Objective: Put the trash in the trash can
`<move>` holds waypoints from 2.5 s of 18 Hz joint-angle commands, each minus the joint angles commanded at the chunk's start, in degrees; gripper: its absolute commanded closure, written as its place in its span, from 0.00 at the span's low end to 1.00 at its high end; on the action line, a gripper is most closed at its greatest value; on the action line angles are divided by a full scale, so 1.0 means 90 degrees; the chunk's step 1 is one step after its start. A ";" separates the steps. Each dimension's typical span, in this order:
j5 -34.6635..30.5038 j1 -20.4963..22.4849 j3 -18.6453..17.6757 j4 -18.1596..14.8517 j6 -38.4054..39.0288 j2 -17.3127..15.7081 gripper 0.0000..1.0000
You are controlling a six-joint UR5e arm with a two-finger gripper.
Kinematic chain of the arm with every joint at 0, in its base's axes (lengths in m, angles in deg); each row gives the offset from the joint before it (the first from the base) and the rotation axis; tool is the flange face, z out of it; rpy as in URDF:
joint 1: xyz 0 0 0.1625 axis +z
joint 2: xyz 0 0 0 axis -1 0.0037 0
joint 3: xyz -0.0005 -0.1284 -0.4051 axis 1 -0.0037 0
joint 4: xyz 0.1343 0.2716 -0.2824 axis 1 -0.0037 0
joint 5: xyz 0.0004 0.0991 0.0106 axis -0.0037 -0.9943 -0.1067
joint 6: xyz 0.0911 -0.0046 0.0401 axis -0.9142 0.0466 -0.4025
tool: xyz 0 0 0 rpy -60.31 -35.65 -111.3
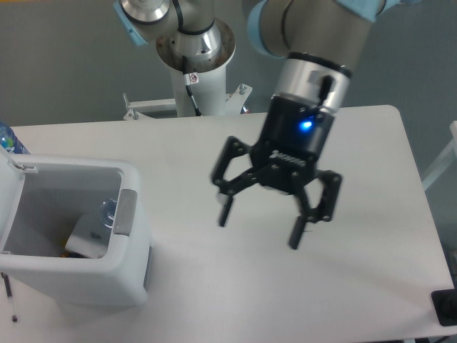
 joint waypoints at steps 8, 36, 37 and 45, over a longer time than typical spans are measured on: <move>-0.0303 0.0957 -0.0361 -0.0049 -0.1337 0.0527 0.00; -0.4814 0.0684 -0.0810 -0.2754 -0.7705 0.0567 0.00; -0.4950 0.0675 -0.0820 -0.2783 -0.7705 0.0586 0.00; -0.5049 0.0645 -0.0879 -0.2598 -0.7705 0.0742 0.00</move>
